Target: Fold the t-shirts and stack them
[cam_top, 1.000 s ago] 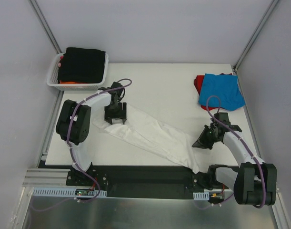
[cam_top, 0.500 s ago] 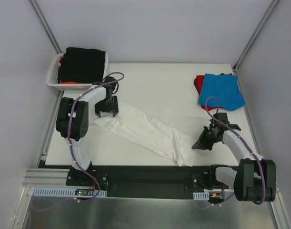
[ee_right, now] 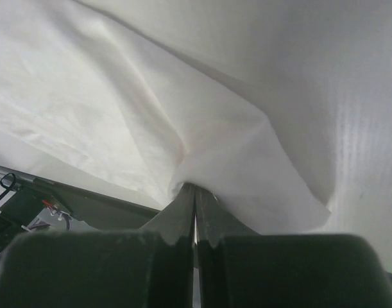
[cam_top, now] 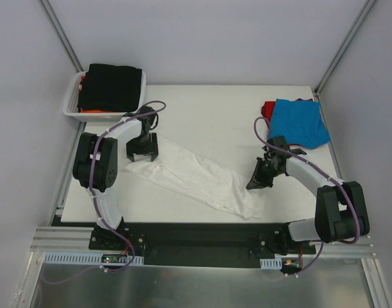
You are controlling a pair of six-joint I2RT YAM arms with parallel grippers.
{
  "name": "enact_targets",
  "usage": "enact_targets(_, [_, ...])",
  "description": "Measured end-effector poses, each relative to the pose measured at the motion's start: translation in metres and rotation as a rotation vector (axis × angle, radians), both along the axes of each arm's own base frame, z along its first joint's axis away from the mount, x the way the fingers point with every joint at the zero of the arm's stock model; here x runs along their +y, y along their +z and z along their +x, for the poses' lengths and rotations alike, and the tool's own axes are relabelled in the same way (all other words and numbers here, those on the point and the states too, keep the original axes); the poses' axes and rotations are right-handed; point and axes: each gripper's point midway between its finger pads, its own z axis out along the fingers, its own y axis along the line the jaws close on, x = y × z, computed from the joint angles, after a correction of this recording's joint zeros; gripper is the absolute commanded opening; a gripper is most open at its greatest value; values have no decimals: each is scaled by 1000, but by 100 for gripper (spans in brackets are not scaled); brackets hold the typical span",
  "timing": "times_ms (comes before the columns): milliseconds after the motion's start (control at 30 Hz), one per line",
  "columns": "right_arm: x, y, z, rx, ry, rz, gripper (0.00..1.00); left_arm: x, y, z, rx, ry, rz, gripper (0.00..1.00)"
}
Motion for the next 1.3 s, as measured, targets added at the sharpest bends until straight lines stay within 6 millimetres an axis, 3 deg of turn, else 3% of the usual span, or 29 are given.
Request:
enact_targets(100, [11,6,8,-30,22,11,1,0,0,-1,3,-1,0,73])
enact_targets(300, [7,-8,4,33,18,-17,1,-1,1,-1,6,0,-3,73])
enact_targets(467, [-14,-9,5,72,-41,-84,1,-2,4,0,5,-3,-4,73])
enact_targets(633, [-39,10,15,61,-85,-215,1,-3,7,0,8,-5,-3,74])
enact_targets(833, [-60,25,9,56,-134,-275,1,-4,12,2,3,-3,-4,74])
enact_targets(1167, [-13,41,25,-42,-9,-68,1,-13,15,6,-3,-23,-8,74])
enact_targets(1300, [-6,34,36,-91,39,-90,1,-14,15,5,0,-28,-7,74])
